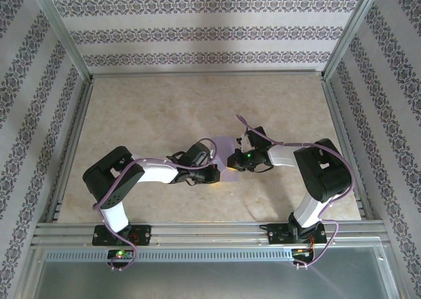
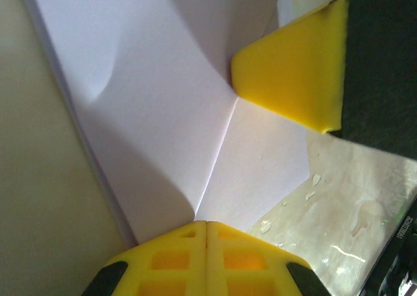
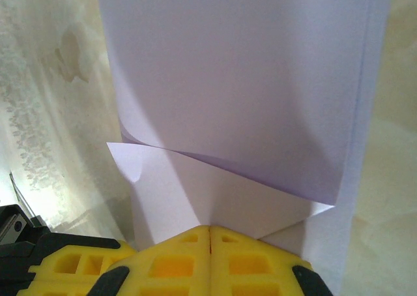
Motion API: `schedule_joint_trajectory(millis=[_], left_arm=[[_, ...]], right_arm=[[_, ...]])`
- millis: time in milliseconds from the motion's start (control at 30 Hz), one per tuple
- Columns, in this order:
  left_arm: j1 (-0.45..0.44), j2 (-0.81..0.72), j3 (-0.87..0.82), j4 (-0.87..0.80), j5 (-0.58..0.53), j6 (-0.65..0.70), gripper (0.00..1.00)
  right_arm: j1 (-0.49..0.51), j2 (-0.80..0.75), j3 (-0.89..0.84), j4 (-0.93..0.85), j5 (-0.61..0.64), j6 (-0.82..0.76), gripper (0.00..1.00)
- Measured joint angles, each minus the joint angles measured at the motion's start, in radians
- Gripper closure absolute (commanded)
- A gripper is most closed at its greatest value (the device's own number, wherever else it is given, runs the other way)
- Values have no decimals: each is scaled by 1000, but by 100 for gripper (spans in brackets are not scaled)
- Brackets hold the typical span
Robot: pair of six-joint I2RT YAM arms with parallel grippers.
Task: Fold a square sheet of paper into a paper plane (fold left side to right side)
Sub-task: Fold the triangle a second time at the center of the table.
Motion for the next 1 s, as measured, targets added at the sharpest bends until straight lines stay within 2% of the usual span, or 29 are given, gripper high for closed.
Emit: schedule_joint_trajectory(millis=[433, 500, 567, 700, 800, 1000], left_arm=[[7, -55, -62, -2, 3, -8, 95], [12, -80, -84, -13, 3, -8, 90], [23, -113, -105, -38, 2, -9, 86], [56, -199, -128, -87, -12, -6, 71], [92, -265, -129, -93, -27, 4, 62], [153, -264, -117, -92, -19, 14, 57]], right_arm=[[0, -1, 3, -3, -3, -3, 100], [0, -2, 6, -9, -3, -3, 100], [0, -9, 9, -20, 4, -2, 94], [-1, -47, 13, -78, 42, 4, 74], [-5, -108, 23, -122, 62, 5, 65], [-55, -268, 39, -172, 108, -11, 48]])
